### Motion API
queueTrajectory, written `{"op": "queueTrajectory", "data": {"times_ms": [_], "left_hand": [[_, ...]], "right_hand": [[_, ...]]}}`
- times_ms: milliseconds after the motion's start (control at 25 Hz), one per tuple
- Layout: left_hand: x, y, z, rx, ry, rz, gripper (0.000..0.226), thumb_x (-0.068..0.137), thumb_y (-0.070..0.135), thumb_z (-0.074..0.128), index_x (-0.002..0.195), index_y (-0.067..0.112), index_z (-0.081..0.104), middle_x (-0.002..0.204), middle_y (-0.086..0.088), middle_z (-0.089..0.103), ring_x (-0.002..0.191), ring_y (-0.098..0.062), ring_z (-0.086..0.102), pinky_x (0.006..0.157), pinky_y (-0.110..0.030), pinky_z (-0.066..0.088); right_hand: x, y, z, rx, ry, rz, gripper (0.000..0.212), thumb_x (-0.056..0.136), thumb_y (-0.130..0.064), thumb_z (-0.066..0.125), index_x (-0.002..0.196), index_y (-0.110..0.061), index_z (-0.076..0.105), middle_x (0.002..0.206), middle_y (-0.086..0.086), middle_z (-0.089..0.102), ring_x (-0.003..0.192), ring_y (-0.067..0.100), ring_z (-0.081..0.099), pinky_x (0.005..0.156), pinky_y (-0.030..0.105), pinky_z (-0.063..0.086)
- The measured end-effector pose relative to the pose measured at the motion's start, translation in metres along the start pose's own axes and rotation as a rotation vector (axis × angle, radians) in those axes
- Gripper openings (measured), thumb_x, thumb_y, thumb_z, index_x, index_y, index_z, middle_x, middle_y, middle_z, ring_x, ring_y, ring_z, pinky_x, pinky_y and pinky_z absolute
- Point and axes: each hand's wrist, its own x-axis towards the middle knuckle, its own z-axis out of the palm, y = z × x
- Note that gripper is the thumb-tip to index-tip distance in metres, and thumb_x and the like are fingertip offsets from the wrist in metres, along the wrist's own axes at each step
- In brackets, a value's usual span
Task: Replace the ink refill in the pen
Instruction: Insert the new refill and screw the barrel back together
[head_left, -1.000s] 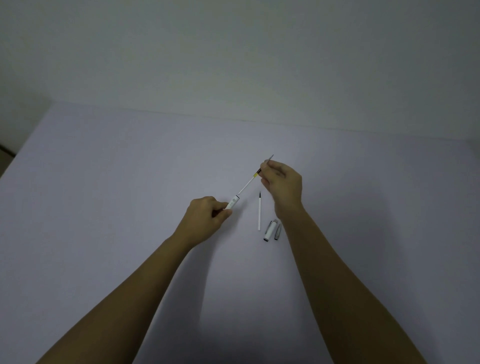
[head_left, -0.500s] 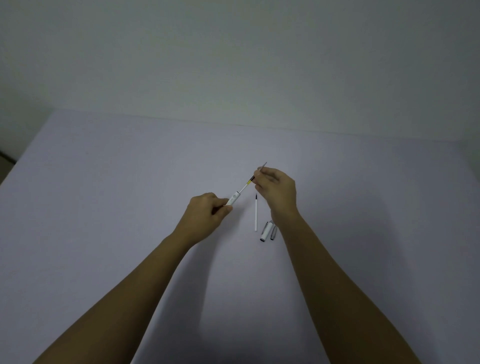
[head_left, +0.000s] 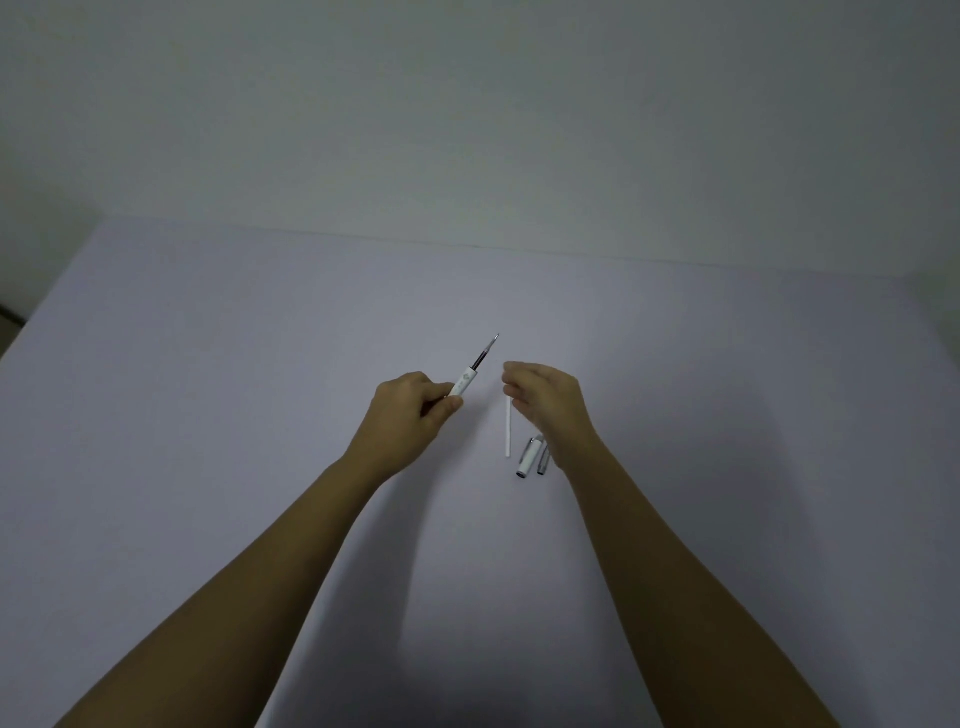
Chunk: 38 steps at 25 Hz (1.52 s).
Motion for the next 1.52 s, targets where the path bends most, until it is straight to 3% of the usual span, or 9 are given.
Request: {"op": "queueTrajectory", "data": {"times_ms": [80,200,400,640,720,880,1000,1320,1520], "left_hand": [[0.001,0.000,0.000,-0.012,0.010,-0.006,0.030,0.090,0.025,0.054,0.080,-0.001,0.065,0.072,-0.025,0.058,0.068,-0.031,0.052,0.057,-0.027,0.033],[0.002,-0.001,0.002,-0.017,0.006,-0.011,0.030,0.090,0.025,0.053,0.080,-0.001,0.065,0.072,-0.024,0.058,0.068,-0.031,0.052,0.056,-0.025,0.032],[0.003,0.000,0.006,-0.015,-0.011,-0.015,0.031,0.090,0.025,0.054,0.079,-0.002,0.064,0.073,-0.025,0.059,0.069,-0.032,0.052,0.056,-0.022,0.032],[0.002,-0.001,0.003,-0.009,-0.012,-0.016,0.032,0.090,0.025,0.054,0.076,-0.003,0.063,0.072,-0.026,0.058,0.067,-0.033,0.051,0.055,-0.025,0.032],[0.000,-0.001,0.004,-0.014,-0.021,-0.025,0.031,0.090,0.024,0.054,0.077,-0.002,0.064,0.072,-0.025,0.057,0.067,-0.032,0.051,0.055,-0.025,0.032],[-0.005,-0.001,0.004,-0.027,-0.056,-0.033,0.027,0.090,0.024,0.054,0.080,0.003,0.067,0.067,-0.015,0.052,0.060,-0.021,0.044,0.055,-0.022,0.030],[-0.009,-0.001,0.006,-0.012,-0.102,-0.028,0.028,0.090,0.025,0.053,0.077,0.004,0.066,0.066,-0.009,0.048,0.061,-0.020,0.044,0.054,-0.022,0.029],[-0.011,0.003,0.006,0.028,-0.176,-0.011,0.024,0.090,0.025,0.053,0.092,0.010,0.071,0.075,-0.013,0.056,0.074,-0.028,0.055,0.065,-0.033,0.040],[-0.012,0.004,0.005,0.033,-0.192,-0.017,0.024,0.090,0.026,0.053,0.097,0.013,0.071,0.073,-0.008,0.053,0.075,-0.027,0.054,0.067,-0.033,0.040]], "right_hand": [[0.004,0.013,-0.015,-0.218,0.175,-0.008,0.009,0.080,-0.028,0.063,0.078,-0.024,0.070,0.083,-0.001,0.072,0.089,0.018,0.067,0.088,0.032,0.053],[0.002,0.039,-0.035,-0.575,0.371,-0.008,0.020,0.085,-0.020,0.057,0.096,-0.008,0.070,0.097,0.012,0.073,0.096,0.028,0.065,0.082,0.026,0.045],[-0.003,0.073,-0.045,-0.753,0.253,0.057,0.023,0.082,-0.023,0.067,0.095,-0.005,0.069,0.102,0.012,0.072,0.098,0.027,0.064,0.079,0.028,0.046],[-0.003,0.074,-0.043,-0.735,0.309,0.065,0.026,0.079,-0.015,0.069,0.101,-0.001,0.066,0.104,0.016,0.070,0.098,0.030,0.064,0.079,0.031,0.049],[-0.001,0.068,-0.044,-0.650,0.325,0.091,0.030,0.079,-0.014,0.068,0.106,-0.002,0.066,0.100,0.013,0.071,0.095,0.027,0.065,0.081,0.029,0.048],[0.000,0.041,-0.039,0.006,0.205,0.070,0.014,0.082,-0.010,0.065,0.094,-0.005,0.069,0.080,0.004,0.069,0.076,0.013,0.063,0.074,0.023,0.055],[-0.007,0.017,-0.033,0.246,0.102,0.004,0.005,0.086,-0.008,0.062,0.086,-0.013,0.065,0.081,0.002,0.068,0.077,0.008,0.064,0.074,0.016,0.055],[-0.009,0.002,-0.025,0.355,0.035,-0.066,0.017,0.087,-0.006,0.059,0.104,-0.004,0.061,0.087,0.004,0.068,0.081,0.007,0.066,0.072,0.012,0.055],[-0.009,0.000,-0.023,0.365,0.031,-0.068,0.018,0.087,-0.007,0.060,0.105,-0.004,0.060,0.088,0.004,0.068,0.081,0.006,0.066,0.070,0.011,0.055]]}}
